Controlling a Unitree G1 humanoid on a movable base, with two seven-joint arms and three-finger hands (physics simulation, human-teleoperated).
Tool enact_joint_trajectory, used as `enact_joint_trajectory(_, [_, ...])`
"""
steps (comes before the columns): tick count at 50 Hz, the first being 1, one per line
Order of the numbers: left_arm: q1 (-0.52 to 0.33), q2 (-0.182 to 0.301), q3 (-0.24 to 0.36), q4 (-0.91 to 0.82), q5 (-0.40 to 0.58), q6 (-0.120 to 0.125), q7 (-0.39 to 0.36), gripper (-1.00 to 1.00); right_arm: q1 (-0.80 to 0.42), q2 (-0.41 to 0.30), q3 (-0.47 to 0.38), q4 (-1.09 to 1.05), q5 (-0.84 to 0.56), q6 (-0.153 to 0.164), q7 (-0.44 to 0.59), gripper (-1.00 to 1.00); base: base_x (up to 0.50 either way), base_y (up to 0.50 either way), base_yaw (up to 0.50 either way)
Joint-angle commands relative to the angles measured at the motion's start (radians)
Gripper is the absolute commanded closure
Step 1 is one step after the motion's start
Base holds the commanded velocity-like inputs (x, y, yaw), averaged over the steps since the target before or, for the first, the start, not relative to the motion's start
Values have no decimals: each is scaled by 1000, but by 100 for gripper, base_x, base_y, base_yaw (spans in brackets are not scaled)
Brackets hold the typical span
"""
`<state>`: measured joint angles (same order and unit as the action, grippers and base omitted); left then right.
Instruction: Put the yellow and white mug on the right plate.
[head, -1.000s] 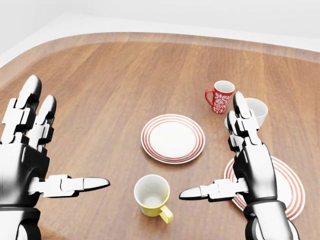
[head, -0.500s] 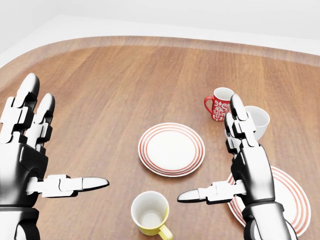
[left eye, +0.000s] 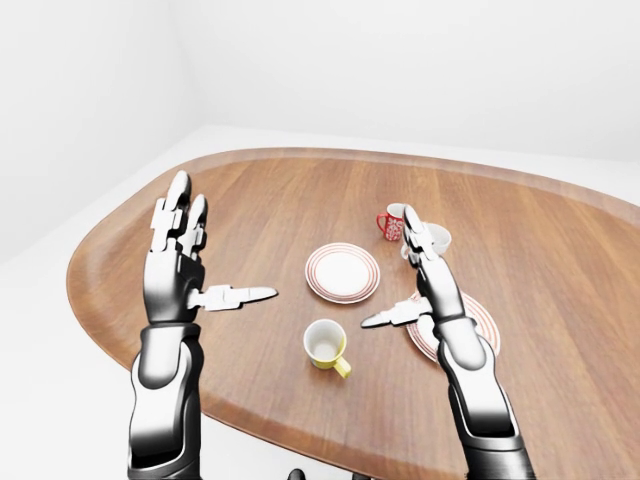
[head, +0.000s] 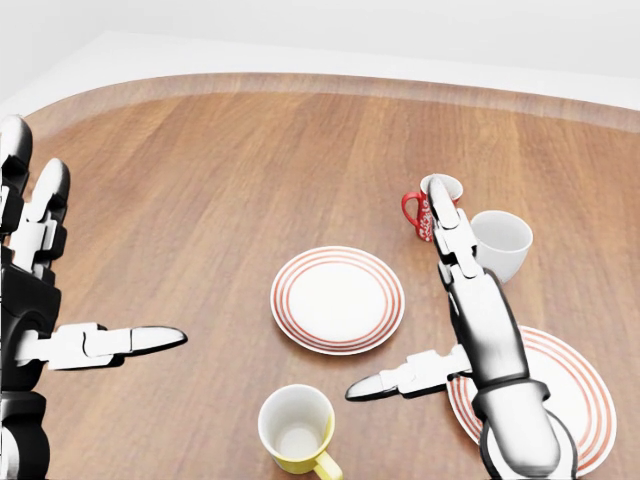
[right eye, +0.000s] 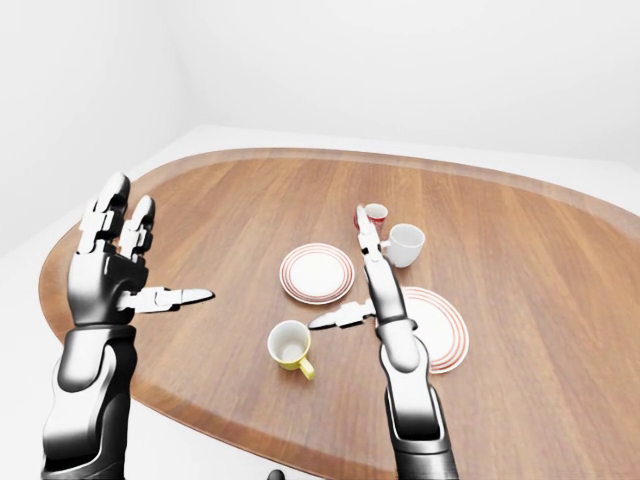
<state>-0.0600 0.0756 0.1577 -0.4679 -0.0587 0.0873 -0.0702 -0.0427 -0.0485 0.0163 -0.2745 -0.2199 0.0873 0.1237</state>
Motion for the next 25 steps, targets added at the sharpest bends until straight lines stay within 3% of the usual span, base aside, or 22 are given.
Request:
enact_joint_trajectory(1, [-86, 67, 92, 49, -50, 0, 9, -89, -139, -18, 7, 49, -222, 0, 53, -100, 0, 0, 0])
enact_joint_trajectory(25, [-101, 91, 112, 37, -61, 0, 8, -88, -169, 13, 43, 64, -362, 0, 90, -100, 0, 0, 0])
